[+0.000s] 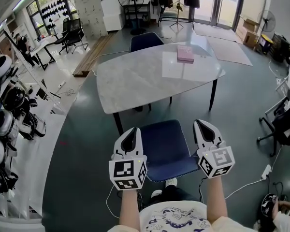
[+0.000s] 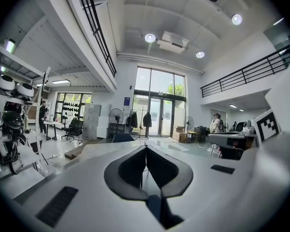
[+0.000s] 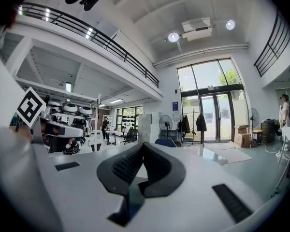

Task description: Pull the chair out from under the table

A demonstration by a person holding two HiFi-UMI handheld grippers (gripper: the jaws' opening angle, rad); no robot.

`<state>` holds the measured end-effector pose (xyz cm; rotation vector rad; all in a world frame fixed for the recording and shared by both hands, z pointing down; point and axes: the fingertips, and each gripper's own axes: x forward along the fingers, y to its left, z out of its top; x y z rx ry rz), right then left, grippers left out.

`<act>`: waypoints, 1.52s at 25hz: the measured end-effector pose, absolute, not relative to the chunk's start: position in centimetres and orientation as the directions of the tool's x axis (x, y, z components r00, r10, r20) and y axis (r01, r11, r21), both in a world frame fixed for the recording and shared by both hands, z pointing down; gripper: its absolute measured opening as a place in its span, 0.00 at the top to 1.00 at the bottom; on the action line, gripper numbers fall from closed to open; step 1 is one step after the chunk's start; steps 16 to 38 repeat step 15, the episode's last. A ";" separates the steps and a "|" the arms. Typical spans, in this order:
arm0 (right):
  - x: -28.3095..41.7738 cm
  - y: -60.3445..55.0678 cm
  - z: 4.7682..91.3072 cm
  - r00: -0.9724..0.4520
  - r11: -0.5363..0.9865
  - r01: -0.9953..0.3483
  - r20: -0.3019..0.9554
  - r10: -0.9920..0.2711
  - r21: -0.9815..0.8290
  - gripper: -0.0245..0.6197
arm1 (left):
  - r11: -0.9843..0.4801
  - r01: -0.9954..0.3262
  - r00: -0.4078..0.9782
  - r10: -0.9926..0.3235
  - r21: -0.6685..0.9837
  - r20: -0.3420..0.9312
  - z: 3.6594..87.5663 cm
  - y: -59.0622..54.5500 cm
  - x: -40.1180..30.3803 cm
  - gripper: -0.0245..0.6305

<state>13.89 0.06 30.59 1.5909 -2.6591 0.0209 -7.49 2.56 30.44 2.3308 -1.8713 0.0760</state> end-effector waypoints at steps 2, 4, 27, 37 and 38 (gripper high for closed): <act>14.0 0.1 30.6 -0.469 0.470 -0.882 0.044 -0.882 0.010 0.95 | -0.211 -0.974 0.221 -0.966 0.084 0.136 30.5 2.6 -7.4 0.93; 14.1 0.0 30.6 -0.468 0.468 -0.884 0.043 -0.883 0.008 0.95 | -0.210 -0.974 0.220 -0.966 0.082 0.138 30.6 2.6 -7.4 0.93; 15.0 -0.3 30.9 -0.457 0.458 -0.889 0.048 -0.888 0.004 0.95 | -0.205 -0.976 0.214 -0.967 0.075 0.139 30.9 2.3 -7.1 0.93; 15.0 -0.3 30.9 -0.457 0.458 -0.889 0.048 -0.888 0.004 0.95 | -0.205 -0.976 0.214 -0.967 0.075 0.139 30.9 2.3 -7.1 0.93; 15.0 -0.3 30.9 -0.457 0.458 -0.889 0.048 -0.888 0.004 0.95 | -0.205 -0.976 0.214 -0.967 0.075 0.139 30.9 2.3 -7.1 0.93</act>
